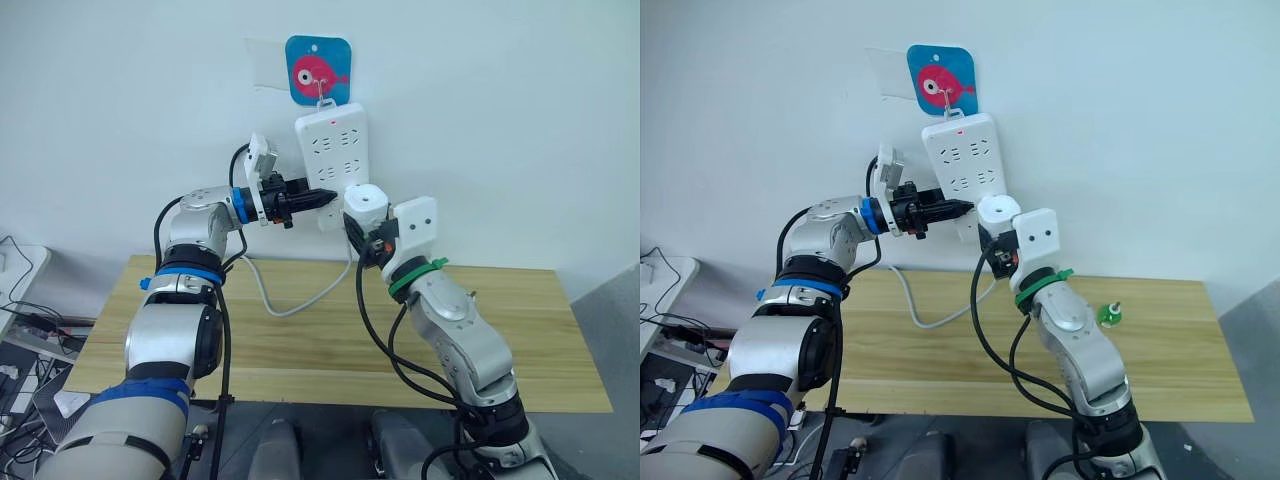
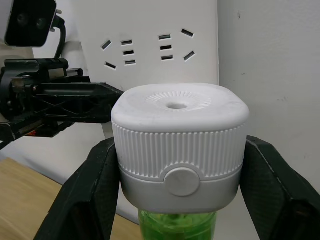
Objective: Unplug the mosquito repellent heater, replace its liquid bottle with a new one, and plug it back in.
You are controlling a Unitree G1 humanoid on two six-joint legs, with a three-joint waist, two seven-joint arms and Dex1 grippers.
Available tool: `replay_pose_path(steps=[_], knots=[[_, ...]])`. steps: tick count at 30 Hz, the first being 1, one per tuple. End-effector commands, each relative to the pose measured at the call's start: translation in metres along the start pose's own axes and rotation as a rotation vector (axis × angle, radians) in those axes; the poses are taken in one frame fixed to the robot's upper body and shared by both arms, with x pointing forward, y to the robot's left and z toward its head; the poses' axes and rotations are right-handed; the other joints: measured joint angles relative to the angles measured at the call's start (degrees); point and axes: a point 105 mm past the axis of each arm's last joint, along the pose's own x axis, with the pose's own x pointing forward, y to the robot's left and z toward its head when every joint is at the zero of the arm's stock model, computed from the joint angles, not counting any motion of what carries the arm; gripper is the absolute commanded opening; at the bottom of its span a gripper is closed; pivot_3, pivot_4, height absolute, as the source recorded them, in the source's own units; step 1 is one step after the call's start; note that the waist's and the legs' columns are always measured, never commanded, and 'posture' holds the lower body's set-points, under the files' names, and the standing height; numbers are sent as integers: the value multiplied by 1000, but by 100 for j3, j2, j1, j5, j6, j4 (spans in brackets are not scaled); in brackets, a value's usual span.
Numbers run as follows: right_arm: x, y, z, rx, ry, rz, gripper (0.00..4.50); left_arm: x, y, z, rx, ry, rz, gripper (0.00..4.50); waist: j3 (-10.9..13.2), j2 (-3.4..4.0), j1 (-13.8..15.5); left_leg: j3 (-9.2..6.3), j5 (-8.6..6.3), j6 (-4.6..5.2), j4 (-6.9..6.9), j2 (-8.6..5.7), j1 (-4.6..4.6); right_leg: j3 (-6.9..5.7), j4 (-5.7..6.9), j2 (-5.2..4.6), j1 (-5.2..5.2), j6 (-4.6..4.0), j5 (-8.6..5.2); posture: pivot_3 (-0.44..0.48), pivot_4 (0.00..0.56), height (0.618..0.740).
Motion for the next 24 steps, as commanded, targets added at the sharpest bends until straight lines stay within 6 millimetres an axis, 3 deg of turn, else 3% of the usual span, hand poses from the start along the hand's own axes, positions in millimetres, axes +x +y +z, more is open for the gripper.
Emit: replay_pose_path(steps=[1, 6, 10, 11, 24], knots=[[17, 3, 3, -34, 9, -20, 2938, 21, -17, 19, -24, -92, -119, 1301, 0, 0, -23, 0, 2, -1, 0, 0, 2, 1, 5, 0, 0, -1, 1, 2, 154, 740], [16, 1, 2, -29, 18, -26, 2938, 19, -15, 18, -14, -92, -105, 1301, 0, 0, -33, -1, 11, 1, -1, 1, 10, 2, 13, 6, 0, -3, 3, 9, 152, 740], [7, 0, 4, -15, 15, -1, 4324, 17, -14, 16, -3, -87, -89, 1301, -5, -12, 43, -5, 13, 0, -5, 0, 7, -5, 13, 4, 0, -12, 6, 14, 149, 740], [3, 0, 4, -13, 15, 6, 4464, 16, -13, 16, -3, -86, -85, 1301, -7, -15, 44, -6, 12, 0, -5, 4, -3, -7, 7, 5, -7, -20, 5, 14, 149, 740], [-77, -15, 20, -22, 82, 195, 4464, 10, -8, 11, 35, -51, -50, 1301, -8, -15, 129, -17, 8, 0, -19, 0, -38, -28, -48, -5, -12, -22, -1, -10, 137, 740]])
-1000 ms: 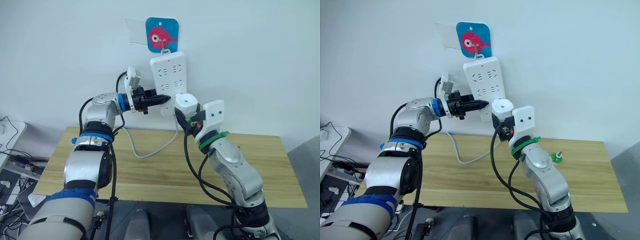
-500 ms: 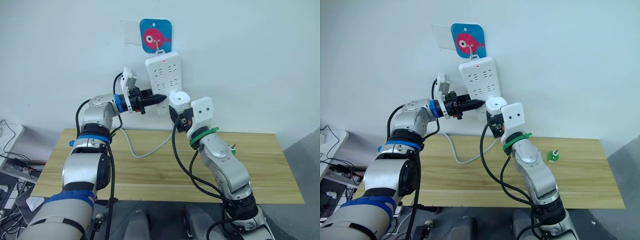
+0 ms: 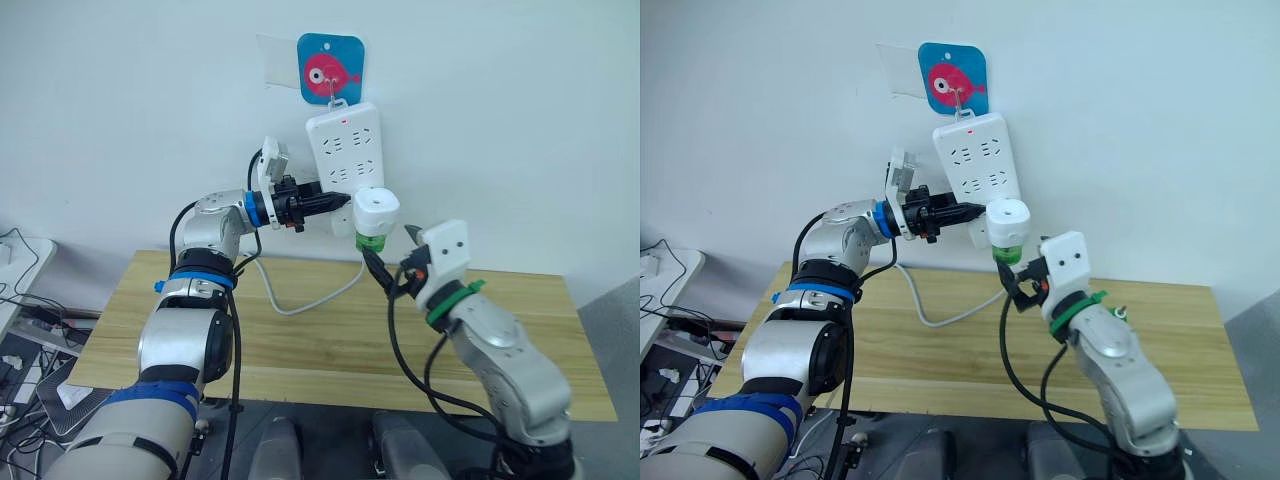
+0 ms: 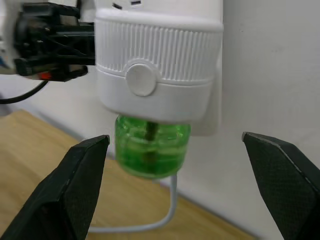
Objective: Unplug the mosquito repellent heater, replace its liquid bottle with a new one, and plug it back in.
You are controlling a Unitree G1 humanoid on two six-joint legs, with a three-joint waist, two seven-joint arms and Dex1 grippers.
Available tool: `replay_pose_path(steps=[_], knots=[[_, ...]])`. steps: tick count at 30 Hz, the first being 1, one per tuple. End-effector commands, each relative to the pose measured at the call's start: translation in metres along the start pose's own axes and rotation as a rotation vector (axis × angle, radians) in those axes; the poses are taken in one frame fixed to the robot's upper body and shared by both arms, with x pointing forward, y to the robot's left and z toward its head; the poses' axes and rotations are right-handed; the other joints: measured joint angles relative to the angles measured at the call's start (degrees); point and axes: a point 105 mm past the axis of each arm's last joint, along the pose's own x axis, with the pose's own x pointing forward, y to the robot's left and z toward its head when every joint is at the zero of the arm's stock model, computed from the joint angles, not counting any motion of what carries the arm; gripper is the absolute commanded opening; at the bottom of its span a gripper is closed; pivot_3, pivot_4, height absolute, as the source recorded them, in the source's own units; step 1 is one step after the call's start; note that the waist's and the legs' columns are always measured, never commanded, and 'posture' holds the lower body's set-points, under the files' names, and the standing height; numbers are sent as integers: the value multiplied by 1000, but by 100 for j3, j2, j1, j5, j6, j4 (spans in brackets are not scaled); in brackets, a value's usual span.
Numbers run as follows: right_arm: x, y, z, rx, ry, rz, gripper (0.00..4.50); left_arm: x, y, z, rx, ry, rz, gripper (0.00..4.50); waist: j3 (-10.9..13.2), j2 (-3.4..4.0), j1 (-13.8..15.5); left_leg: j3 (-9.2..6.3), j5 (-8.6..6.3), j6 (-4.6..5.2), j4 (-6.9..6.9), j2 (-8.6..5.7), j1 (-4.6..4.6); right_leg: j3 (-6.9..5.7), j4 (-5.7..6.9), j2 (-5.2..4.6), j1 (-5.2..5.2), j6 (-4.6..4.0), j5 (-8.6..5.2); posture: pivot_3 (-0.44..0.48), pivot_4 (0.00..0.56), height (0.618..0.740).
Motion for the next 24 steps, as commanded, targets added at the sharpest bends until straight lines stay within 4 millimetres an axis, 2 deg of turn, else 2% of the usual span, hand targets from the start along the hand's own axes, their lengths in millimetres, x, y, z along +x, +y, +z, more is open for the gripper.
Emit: replay_pose_path(steps=[1, 3, 5, 7, 11, 12, 13, 15, 19, 22, 24], knots=[[-21, 6, 19, -7, -38, 99, 4464, -3, 4, 12, 52, -9, 23, 1301, -1, -1, -10, 0, 0, 0, 0, 0, 0, 0, 0, 0, 0, 0, 0, -10, 137, 740], [-28, 5, 21, -10, -30, 130, 4464, -4, 6, 13, 57, -4, 33, 1301, -1, -2, -17, 1, 0, 0, 1, 0, 0, 1, 0, 0, 1, 0, 0, -16, 137, 740], [-31, 2, 23, -9, -26, 159, 4500, -7, 9, 14, 61, 1, 44, 2039, -1, -2, -23, 0, 0, 1, 2, -1, 1, 0, 0, 1, 2, 0, 0, -24, 138, 740], [-31, 0, 24, -6, -19, 191, 4500, -13, 12, 13, 70, 18, 63, 2558, -1, -2, -39, 1, 0, 1, 1, -1, 1, 1, 0, 1, 2, 0, 0, -28, 140, 740], [-26, 2, 25, 4, -18, 259, 4500, -37, 18, 9, 81, 70, 109, 3816, -1, -2, -79, 0, -1, 2, -1, 1, 4, 1, 1, 5, 2, 0, 0, -16, 146, 740], [-25, 2, 26, 9, -21, 271, 4316, -42, 19, 8, 84, 82, 117, 4170, -1, -2, -85, 0, -1, 2, -1, 2, 4, 1, 1, 6, 2, 0, 0, -11, 148, 740], [-23, 3, 26, 13, -24, 286, 4102, -49, 19, 6, 86, 96, 120, 4456, -1, -2, -86, -1, -1, 2, -1, 2, 4, 0, 1, 6, 2, 0, 0, -5, 150, 740], [-19, 7, 26, 26, -25, 328, 3527, -62, 18, 3, 95, 121, 129, 4500, -1, -2, -86, 0, -1, 2, -1, 2, 4, 1, 1, 6, 2, 0, 0, 12, 155, 740], [-10, 13, 20, 32, -13, 387, 2027, -81, 9, 1, 139, 144, 122, 4500, -1, -1, -50, -4, -1, 2, -1, 6, 4, -3, 1, 6, 2, -1, 0, 46, 159, 740], [-4, 18, 13, 28, -3, 420, 907, -85, -9, 1, 190, 121, 79, 4500, -1, -1, 19, -3, -1, 1, -1, 8, 3, -2, 0, 5, 2, -1, 0, 64, 161, 740], [4, 21, 7, 27, 1, 424, 214, -84, -32, -4, 229, 103, 38, 4500, -1, -1, 53, -1, -1, 1, -2, 9, 3, 0, -6, 2, 2, -1, 0, 85, 163, 740]])
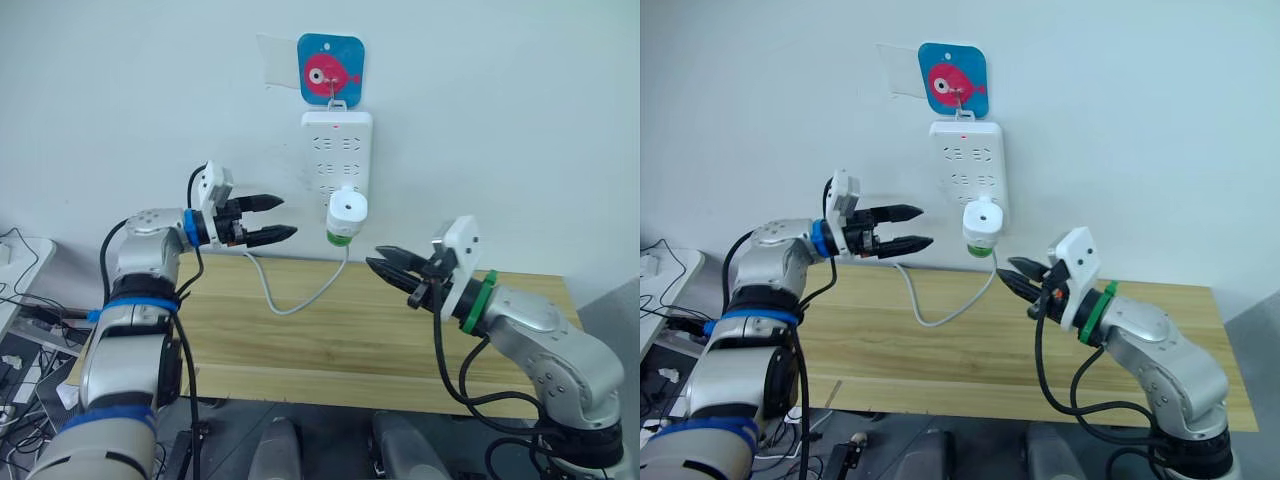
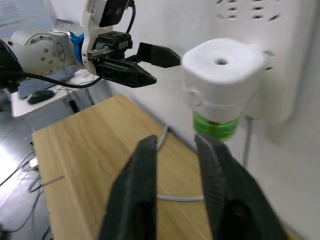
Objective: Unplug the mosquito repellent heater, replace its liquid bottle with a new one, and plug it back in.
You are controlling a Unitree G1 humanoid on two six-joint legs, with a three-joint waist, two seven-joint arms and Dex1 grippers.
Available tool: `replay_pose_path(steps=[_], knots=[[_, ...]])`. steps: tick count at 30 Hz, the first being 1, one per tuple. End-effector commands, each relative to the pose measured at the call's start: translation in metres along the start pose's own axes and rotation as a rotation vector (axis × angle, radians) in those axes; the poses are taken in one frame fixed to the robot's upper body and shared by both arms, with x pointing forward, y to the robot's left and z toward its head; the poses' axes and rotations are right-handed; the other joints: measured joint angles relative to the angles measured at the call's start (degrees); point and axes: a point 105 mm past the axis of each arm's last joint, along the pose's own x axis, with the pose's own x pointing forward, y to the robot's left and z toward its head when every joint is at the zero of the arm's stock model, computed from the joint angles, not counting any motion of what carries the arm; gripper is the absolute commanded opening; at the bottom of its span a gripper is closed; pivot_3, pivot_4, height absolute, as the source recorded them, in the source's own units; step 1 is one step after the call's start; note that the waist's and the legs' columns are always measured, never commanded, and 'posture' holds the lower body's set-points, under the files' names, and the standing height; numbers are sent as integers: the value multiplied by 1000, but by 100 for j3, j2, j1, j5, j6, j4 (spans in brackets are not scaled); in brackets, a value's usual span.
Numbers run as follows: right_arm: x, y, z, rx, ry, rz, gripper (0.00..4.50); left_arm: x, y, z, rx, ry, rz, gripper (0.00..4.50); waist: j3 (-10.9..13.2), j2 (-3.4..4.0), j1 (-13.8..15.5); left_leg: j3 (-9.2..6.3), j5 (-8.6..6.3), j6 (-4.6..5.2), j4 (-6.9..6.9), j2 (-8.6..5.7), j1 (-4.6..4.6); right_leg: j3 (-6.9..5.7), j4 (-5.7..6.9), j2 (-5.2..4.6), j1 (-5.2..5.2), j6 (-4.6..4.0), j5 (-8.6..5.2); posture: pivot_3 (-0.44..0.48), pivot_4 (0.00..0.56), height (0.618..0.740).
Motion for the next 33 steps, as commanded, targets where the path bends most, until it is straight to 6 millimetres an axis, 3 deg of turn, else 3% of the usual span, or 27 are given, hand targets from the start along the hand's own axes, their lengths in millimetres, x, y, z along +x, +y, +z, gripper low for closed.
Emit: replay_pose_path(steps=[1, 6, 23, 33], knots=[[9, 2, 1, -39, -31, 18, 38, 2, -34, 20, 110, -73, -72, 4500, 0, 0, 28, -1, 0, -1, 0, 0, 0, -1, 1, -3, 0, 0, 0, 90, 164, 740], [20, -1, 3, -54, -61, -4, 38, 6, -75, 21, 171, -108, -80, 4500, 0, 0, 127, -7, 0, -1, -4, 2, 0, 1, -1, -8, 1, -1, 0, 102, 168, 740], [40, -17, 9, -119, -96, -117, 38, 6, -81, 21, 162, -121, -8, 4500, 0, 0, 160, -2, -2, 1, -6, -2, 1, -3, -9, -6, 4, -1, 0, 114, 168, 740], [40, -27, 12, -116, -122, -208, 38, 6, -82, 20, 155, -120, -13, 4500, 0, 0, 159, -2, -2, 1, -7, -1, 2, -3, -9, -5, 4, -1, 0, 111, 167, 740]])
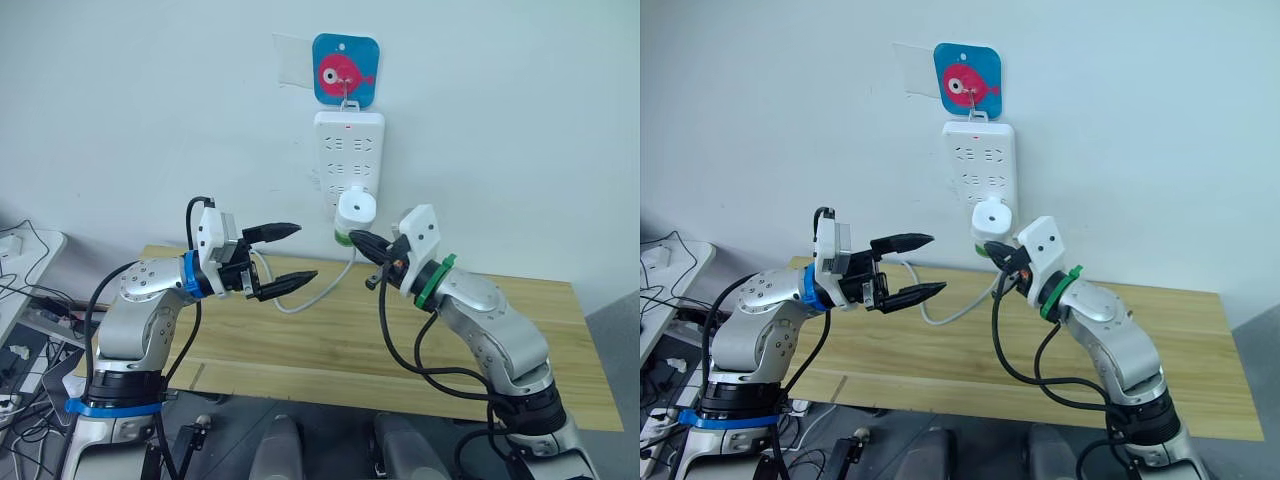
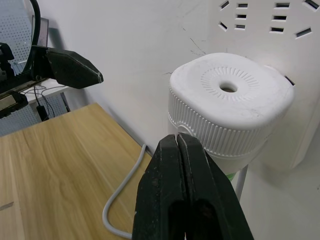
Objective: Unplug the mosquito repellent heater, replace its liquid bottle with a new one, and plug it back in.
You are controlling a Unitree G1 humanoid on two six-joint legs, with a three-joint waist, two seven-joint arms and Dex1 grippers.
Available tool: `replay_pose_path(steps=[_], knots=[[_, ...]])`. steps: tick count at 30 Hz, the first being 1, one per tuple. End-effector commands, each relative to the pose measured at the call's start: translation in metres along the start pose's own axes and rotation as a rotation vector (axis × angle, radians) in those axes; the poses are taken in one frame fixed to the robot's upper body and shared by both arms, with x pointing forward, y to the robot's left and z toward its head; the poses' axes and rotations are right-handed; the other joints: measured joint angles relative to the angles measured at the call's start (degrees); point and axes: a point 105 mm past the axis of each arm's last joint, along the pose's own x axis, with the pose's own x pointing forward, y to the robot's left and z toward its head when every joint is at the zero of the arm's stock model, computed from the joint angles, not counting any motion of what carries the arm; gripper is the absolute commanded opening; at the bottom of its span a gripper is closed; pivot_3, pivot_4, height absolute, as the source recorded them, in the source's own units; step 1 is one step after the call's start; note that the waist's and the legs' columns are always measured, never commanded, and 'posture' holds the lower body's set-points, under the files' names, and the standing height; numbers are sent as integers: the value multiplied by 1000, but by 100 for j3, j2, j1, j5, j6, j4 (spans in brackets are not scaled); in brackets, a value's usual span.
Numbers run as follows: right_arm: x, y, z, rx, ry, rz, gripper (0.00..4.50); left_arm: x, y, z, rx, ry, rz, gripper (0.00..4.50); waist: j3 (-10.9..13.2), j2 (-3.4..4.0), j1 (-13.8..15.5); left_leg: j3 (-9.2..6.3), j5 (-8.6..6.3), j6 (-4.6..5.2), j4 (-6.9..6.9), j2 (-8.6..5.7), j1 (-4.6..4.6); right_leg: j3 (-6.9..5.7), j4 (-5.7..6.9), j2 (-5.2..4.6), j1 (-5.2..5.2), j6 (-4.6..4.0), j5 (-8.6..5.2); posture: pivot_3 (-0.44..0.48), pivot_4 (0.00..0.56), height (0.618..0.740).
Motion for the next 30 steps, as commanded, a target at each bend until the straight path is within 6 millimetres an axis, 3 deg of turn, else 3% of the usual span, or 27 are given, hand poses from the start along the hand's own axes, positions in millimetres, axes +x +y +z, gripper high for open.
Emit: replay_pose_path(steps=[1, 10, 15, 22, 26, 30], knots=[[0, -11, 15, -15, -65, -81, 38, 1, -4, 8, 30, -13, -20, 4500, 0, 0, -1, 0, 0, 0, 0, 0, 0, 0, 0, 0, 0, 0, 0, 111, 167, 740], [-4, -25, 14, -1, -56, -173, 38, 2, -4, 8, 24, -18, -20, 4500, 0, 0, -3, 1, 0, 0, 1, 0, 4, 1, 3, 0, 0, -1, 1, 103, 163, 740], [-13, 4, 7, -5, -6, 19, 38, 1, 7, 11, -30, -38, 51, 4500, 0, 0, 14, 2, 0, 0, 2, -1, 3, 2, 1, 0, 1, -1, 1, 98, 159, 740], [-44, 12, 7, 8, 31, 125, 38, -9, 9, 2, -90, 47, 87, 4500, 0, 0, 13, 1, -2, 2, -4, 2, 1, 1, -5, 1, 0, -1, 1, 116, 154, 740], [-73, -8, 5, -49, 68, 58, 912, -32, 27, -11, -94, 179, 220, 4500, 0, -1, 53, 1, -2, 2, -4, -1, 1, 1, -9, 0, 2, 0, 0, 127, 154, 740], [-98, -35, 2, -60, 87, -54, 2408, -54, 51, -15, -51, 261, 369, 4500, 0, -1, 84, 3, -2, 2, -6, -1, 2, 2, -11, 0, 2, 0, 0, 140, 148, 740]])
